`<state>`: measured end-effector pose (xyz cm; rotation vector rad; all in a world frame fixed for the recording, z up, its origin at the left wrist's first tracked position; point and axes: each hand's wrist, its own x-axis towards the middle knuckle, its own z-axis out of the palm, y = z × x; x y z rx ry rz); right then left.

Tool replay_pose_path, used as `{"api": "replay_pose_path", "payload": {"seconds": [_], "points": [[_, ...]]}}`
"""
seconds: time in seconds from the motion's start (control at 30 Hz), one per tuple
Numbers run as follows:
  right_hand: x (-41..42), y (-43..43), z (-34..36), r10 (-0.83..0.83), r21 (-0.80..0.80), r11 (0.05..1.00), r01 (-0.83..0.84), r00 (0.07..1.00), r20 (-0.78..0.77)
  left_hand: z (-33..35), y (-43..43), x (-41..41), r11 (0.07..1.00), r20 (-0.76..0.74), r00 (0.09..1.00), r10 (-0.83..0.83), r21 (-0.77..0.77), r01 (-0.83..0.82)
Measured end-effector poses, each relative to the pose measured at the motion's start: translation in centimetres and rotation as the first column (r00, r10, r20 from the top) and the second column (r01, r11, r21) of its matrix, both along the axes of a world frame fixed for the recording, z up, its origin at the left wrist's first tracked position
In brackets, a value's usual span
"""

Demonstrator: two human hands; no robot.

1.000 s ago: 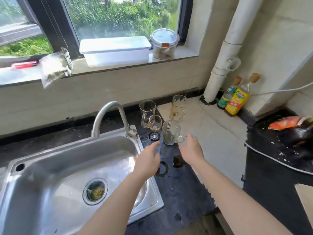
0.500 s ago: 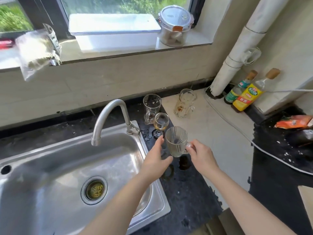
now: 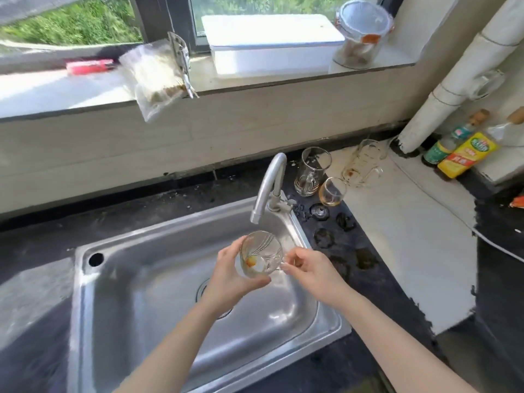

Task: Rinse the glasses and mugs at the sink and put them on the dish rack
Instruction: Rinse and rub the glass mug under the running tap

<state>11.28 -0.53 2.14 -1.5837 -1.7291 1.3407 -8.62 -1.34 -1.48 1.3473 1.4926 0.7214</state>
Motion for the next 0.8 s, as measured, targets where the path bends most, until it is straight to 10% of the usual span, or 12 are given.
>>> {"api": "replay_pose_path", "payload": {"seconds": [0.17,0.27,0.5,0.8], "points": [[-2.0,3.3,-0.4,-0.154,-0.237,0.962,0.137,0.987,-0.052,-0.6,-0.2,-2.9,0.999,-0.051,0.998,0.031,0.038,-0.029],[-2.3,7.8,-1.1,-0.312,0.08,0.949,0.304,0.879,0.361,-0.8,0.1,-3.6,0.996,-0.098,0.994,0.05,0.08,-0.043],[-2.9,13.7,-2.8,-0.12,0.145,0.989,0.007,0.603,0.788,-1.2,0.9,-3.7,0.99,-0.164,0.98,0.113,0.103,-0.097],[-2.7,13.4,-2.2,-0.042,0.165,0.957,-0.237,0.453,0.891,-0.3,1.0,-2.4,0.985,-0.176,0.972,0.156,0.096,-0.14]]}}
